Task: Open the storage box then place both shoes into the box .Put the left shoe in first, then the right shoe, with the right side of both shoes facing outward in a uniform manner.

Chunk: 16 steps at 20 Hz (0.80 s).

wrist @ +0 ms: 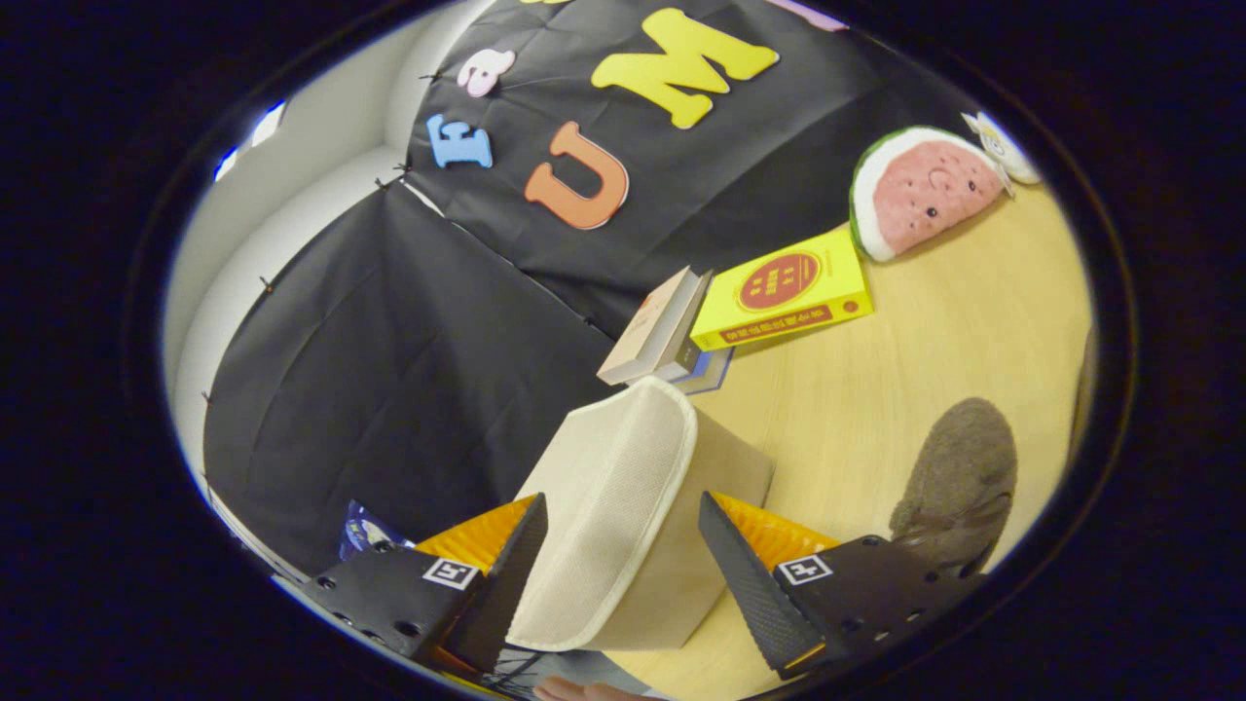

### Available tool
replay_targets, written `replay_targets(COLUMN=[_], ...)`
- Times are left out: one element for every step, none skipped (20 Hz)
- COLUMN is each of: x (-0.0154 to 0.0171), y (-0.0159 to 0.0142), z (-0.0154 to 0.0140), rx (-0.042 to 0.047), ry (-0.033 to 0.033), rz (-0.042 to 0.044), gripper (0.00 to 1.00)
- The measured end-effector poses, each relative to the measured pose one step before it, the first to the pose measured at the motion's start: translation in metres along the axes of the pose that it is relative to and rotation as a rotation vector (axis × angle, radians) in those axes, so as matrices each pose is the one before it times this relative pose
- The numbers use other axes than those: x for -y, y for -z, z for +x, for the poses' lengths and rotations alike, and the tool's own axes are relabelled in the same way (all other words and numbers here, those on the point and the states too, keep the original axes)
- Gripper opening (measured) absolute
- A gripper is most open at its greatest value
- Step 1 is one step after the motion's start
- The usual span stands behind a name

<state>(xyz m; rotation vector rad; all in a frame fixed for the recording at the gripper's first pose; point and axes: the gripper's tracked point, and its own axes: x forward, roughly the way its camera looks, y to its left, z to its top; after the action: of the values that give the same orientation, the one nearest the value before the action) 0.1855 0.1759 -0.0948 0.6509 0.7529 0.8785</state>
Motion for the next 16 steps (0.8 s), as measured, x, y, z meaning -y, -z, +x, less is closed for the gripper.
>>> replay_targets(x=[0.00187, -0.00061, -0.00134, 0.00385, 0.00068, 0.00101, -0.00231, -0.00179, -0.00086, -0.00009, -0.00028, 0.00055, 0.00088, -0.00005, -0.0027, 0.00491], y=[0.00203, 0.00109, 0.00174, 0.0002, 0.0004, 0.00119, 0.0036, -0.00139, -0.00078, -0.00084, 0.00031, -0.00022, 0.0006, -0.0039, 0.00077, -0.00204], z=[0.00606, 0.00817, 0.00822, 0.00631, 0.00386, 0.00392, 0.00042, -0.00004, 0.00376, -0.00111, -0.0039, 0.00191, -0.00295, 0.00014, -0.00255, 0.00687], rx=[-0.02132, -0.02079, -0.02587, -0.01659, -0.00746, -0.0171, -0.01426, -0.0103, -0.00373, -0.00174, -0.00334, -0.00398, -0.00223, 0.01256, -0.00523, 0.01429], ry=[-0.0237, -0.03538, -0.02566, -0.00113, -0.0086, -0.01314, -0.01989, -0.01755, -0.01035, 0.00606, 0.00705, 0.00557, 0.00882, 0.00786, 0.00304, 0.02148], rz=[0.0374, 0.03964, 0.02596, 0.01777, 0.01695, 0.02378, 0.02926, 0.02457, 0.02939, 0.00937, -0.00095, -0.00792, -0.0111, 0.00126, -0.01437, -0.0067], gripper=[0.95, 0.95, 0.95, 0.95, 0.95, 0.95, 0.95, 0.92, 0.79, 0.67, 0.64, 0.6, 0.57, 0.54, 0.5, 0.47])
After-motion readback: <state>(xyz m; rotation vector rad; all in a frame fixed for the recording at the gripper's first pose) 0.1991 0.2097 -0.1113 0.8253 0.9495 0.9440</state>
